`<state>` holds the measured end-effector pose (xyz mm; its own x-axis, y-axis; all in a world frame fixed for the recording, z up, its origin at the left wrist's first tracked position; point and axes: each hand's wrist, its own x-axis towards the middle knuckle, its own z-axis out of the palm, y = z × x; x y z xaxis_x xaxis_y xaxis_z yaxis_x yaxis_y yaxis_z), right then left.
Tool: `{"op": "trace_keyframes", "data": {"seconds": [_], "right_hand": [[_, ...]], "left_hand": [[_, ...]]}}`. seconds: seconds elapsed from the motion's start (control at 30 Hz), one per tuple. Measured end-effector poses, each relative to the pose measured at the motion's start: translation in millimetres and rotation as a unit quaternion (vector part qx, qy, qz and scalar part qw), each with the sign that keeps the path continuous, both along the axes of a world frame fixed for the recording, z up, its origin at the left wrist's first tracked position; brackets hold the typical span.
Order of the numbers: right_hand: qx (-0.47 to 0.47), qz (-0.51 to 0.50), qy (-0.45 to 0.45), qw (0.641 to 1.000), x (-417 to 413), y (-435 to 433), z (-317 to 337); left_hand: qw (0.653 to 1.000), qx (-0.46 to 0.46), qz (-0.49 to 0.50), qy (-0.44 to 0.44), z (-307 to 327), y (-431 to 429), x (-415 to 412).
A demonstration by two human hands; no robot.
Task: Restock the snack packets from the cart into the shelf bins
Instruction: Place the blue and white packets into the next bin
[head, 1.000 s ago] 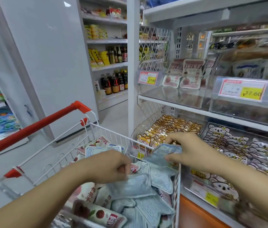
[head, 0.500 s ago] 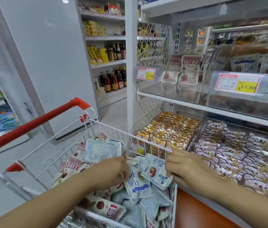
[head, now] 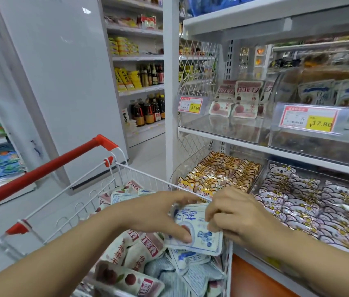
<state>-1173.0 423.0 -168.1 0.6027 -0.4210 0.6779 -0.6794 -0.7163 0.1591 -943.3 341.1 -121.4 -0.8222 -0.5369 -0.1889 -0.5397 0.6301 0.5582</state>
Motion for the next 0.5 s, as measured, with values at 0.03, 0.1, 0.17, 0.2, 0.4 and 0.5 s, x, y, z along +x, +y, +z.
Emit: {"op": "trace_keyframes", "data": {"seconds": [0.03,0.1,0.17,0.2,0.4,0.5], "right_hand": [[-0.003,0.003,-0.003,1.0,0.9,-2.2,-1.1],[0.013,0.001,-0.029,0.999,2.4,-8.1,-6.4],[0.061,-0.023,-0.076,0.995,1.6,-14.5,-14.9],[0.103,-0.049,-0.103,0.988,2.1,-17.4,-18.3],[0.531,-0.242,-0.109,0.804,23.5,-35.7,-43.4],[0.593,-0.258,-0.059,0.76,40.4,-45.3,-53.7]], "left_hand": [[1.0,0.03,-0.001,0.001,-0.4,-0.6,-1.2],[0.997,0.074,0.012,0.011,-3.0,-2.7,1.0],[0.998,0.055,0.026,-0.006,-7.8,-8.2,8.8],[0.998,0.03,0.041,-0.022,-11.1,-11.6,14.4],[0.978,-0.068,0.183,-0.076,-17.5,-28.4,52.3],[0.979,-0.045,0.172,-0.097,-12.3,-27.5,56.9]]}}
